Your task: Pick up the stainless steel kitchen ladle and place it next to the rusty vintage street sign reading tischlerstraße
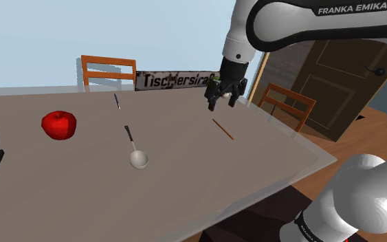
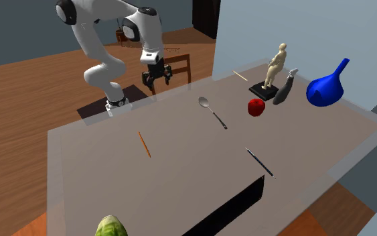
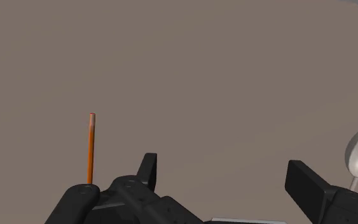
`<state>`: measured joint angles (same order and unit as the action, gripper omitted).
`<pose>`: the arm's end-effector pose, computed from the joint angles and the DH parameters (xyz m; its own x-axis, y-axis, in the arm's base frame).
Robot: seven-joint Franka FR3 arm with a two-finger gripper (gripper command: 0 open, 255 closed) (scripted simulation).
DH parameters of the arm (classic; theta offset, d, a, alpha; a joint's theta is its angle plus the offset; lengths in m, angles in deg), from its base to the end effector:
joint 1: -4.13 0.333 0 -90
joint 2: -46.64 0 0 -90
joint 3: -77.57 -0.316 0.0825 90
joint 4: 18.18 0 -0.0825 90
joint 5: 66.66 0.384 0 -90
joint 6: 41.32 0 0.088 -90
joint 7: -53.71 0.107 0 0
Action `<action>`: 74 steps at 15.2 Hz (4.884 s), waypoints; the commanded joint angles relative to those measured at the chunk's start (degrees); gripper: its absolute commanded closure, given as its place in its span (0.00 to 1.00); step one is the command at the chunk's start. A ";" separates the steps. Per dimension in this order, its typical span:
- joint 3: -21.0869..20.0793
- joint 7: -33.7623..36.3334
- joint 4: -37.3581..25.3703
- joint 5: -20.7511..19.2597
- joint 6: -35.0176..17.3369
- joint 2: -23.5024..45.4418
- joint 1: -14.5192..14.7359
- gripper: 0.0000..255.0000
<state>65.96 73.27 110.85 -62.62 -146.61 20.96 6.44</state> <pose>0.4076 0.1167 0.5367 0.9905 -0.1339 0.0315 -0.1343 -0.9909 0.0088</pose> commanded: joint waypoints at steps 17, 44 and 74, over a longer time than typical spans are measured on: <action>-8.85 18.26 -19.78 -3.37 -15.46 35.30 4.14 0.00; -8.14 24.86 -33.41 -8.23 -20.59 54.11 9.40 1.00; -9.29 24.77 -44.07 -6.37 -4.63 48.54 9.05 1.00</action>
<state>56.71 97.95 67.43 -69.02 -152.04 69.63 15.43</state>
